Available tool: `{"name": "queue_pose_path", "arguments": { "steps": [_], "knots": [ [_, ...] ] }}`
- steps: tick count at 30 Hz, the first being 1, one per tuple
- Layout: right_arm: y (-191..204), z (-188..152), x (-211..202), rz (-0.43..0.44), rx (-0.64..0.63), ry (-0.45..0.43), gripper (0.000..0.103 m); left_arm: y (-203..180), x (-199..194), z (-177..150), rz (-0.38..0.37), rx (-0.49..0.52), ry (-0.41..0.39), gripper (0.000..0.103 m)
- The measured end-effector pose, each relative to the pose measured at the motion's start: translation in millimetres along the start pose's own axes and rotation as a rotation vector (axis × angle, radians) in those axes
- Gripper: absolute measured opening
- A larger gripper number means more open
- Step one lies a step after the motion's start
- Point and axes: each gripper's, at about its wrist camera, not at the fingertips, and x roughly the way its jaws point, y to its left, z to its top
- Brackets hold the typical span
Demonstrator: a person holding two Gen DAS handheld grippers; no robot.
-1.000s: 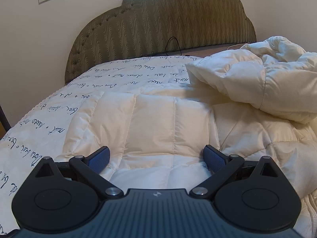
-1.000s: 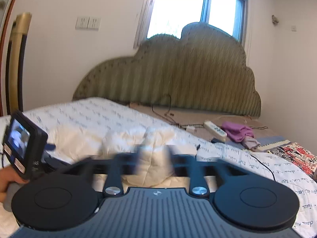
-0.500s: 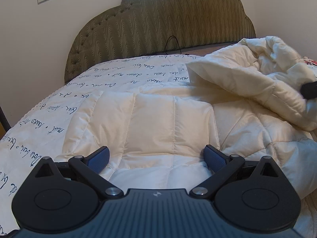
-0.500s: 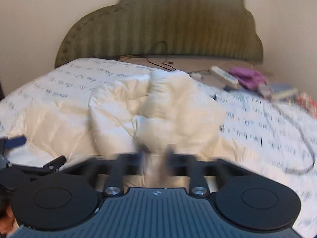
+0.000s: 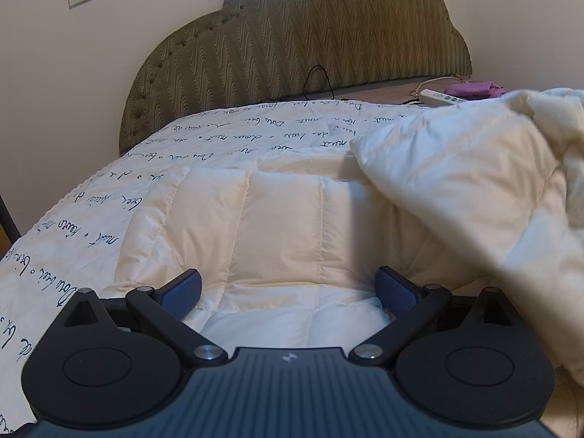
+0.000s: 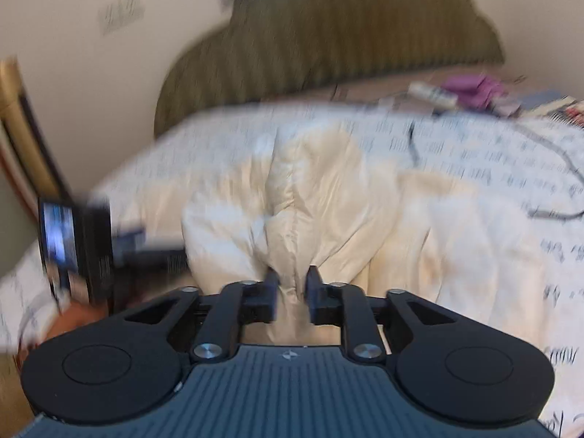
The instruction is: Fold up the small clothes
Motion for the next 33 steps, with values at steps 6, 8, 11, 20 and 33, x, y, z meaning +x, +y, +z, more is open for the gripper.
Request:
{"name": "queue_pose_path", "arguments": {
  "steps": [6,8,11,20,33],
  "knots": [
    [5.4,38.1,-51.4,0.035,0.032,-0.265,0.043,0.1,-0.4,-0.9,0.003,0.004,0.000,0.102],
    [2.4,49.4,-44.2,-0.018,0.018,-0.319,0.052,-0.7,-0.4,-1.1,0.003,0.004,0.001,0.102],
    [-4.7,49.2,1.3,-0.092,0.018,-0.226,0.057,-0.4,-0.4,-1.2,0.003,0.004,0.001,0.102],
    [9.5,-5.2,68.3,-0.176,-0.055,-0.096,0.059,-0.2,0.0,-1.2,0.004,0.005,0.001,0.102],
    [22.2,-26.0,78.6,-0.249,-0.142,-0.176,0.063,-0.5,0.4,-0.9,0.004,0.005,0.001,0.102]
  ]
}}
